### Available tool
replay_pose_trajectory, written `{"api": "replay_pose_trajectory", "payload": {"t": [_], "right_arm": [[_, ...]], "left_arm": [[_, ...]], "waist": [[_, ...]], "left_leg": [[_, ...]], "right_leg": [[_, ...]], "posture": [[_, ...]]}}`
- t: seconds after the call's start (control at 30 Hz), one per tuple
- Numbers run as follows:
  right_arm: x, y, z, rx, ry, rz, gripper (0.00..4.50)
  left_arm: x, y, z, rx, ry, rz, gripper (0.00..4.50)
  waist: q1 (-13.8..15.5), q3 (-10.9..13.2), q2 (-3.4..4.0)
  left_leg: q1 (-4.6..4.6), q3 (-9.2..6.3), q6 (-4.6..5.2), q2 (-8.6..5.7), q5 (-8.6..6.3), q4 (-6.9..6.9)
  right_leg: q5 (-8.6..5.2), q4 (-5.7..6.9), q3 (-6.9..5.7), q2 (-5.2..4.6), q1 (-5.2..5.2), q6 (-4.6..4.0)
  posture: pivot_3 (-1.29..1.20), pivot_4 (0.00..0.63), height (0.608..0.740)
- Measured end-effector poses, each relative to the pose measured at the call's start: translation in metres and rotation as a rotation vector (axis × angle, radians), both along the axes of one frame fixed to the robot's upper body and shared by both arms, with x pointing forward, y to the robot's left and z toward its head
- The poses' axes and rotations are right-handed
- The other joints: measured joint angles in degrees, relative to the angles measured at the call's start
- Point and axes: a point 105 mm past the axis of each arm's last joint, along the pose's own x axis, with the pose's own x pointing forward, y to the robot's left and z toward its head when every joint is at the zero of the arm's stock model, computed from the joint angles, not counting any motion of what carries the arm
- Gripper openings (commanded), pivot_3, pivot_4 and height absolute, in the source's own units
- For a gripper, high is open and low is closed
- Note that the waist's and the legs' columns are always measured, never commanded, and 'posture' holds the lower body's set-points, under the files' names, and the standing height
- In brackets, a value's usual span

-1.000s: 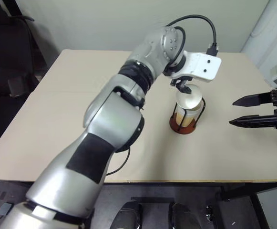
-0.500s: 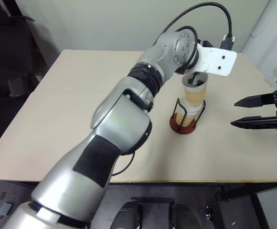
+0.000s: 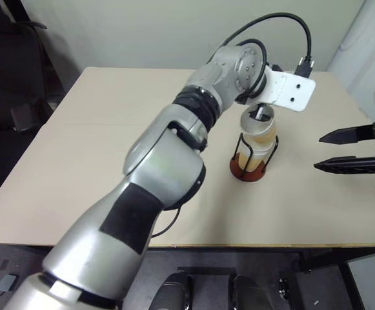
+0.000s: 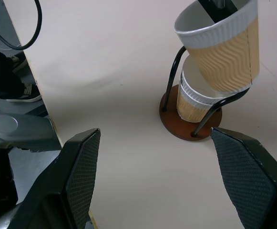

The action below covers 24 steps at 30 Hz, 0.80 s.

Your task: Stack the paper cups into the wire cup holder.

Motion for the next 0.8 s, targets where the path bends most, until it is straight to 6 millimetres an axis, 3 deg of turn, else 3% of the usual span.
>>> {"api": "replay_pose_trajectory", "payload": {"t": [0.27,0.5,0.8], "right_arm": [[0.001,-0.001,0.001,0.002,-0.003,-0.005,3.76],[0.0,-0.004,0.004,-0.016,-0.009,-0.013,3.76],[-0.001,-0.001,0.012,-0.016,-0.041,0.011,3.76]], "left_arm": [[-0.003,0.004,-0.007,0.049,0.061,-0.011,0.14],[-0.007,0.021,-0.006,0.15,0.147,0.002,0.02],[-0.015,0.022,-0.002,0.176,0.221,-0.002,0.02]], "waist": [[0.0,0.0,0.0],[0.0,0.0,0.0],[0.1,0.0,0.01]], "left_leg": [[0.0,-0.01,0.01,0.0,-0.01,0.0],[-0.01,-0.01,0.18,0.01,-0.12,0.01],[-0.01,-0.01,0.24,0.01,-0.18,0.0]], "right_leg": [[0.01,0.0,0.01,0.0,0.0,0.02],[0.01,-0.02,0.01,-0.01,0.0,0.02],[0.0,-0.02,0.01,-0.01,0.0,0.01]], "posture": [[0.0,0.15,0.74],[0.0,0.15,0.74],[0.0,0.15,0.74]]}}
